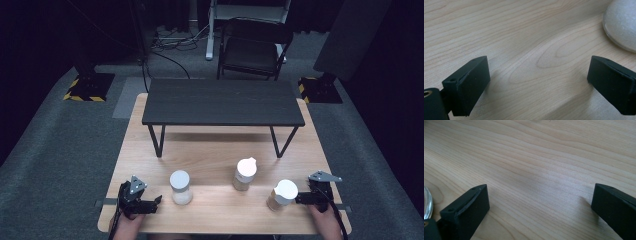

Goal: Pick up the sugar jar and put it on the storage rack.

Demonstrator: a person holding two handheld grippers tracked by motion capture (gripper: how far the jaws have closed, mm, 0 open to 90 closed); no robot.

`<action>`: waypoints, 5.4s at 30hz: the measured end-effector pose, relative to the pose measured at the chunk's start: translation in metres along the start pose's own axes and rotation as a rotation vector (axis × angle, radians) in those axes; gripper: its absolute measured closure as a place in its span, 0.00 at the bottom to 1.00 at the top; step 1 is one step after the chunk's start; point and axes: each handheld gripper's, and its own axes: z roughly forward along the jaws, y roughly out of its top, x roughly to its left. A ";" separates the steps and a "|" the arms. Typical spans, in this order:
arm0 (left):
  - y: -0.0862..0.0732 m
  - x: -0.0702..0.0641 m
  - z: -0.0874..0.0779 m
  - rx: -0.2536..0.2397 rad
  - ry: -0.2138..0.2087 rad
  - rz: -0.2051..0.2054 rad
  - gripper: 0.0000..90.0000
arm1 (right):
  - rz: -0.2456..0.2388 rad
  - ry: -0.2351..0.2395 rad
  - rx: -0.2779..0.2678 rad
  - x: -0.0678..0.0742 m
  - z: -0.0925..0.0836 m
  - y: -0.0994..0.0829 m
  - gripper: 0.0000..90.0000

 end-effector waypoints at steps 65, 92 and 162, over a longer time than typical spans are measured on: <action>-0.055 0.001 -0.037 -0.515 -0.129 0.072 0.02 | -0.004 0.003 0.000 -0.001 0.000 0.000 0.01; -0.029 -0.007 -0.021 -0.535 -0.246 0.117 0.01 | -0.001 0.000 0.002 -0.001 0.002 0.002 0.01; -0.011 -0.015 0.019 -0.520 -0.309 0.188 0.37 | 0.002 -0.003 0.003 0.000 0.002 0.002 0.01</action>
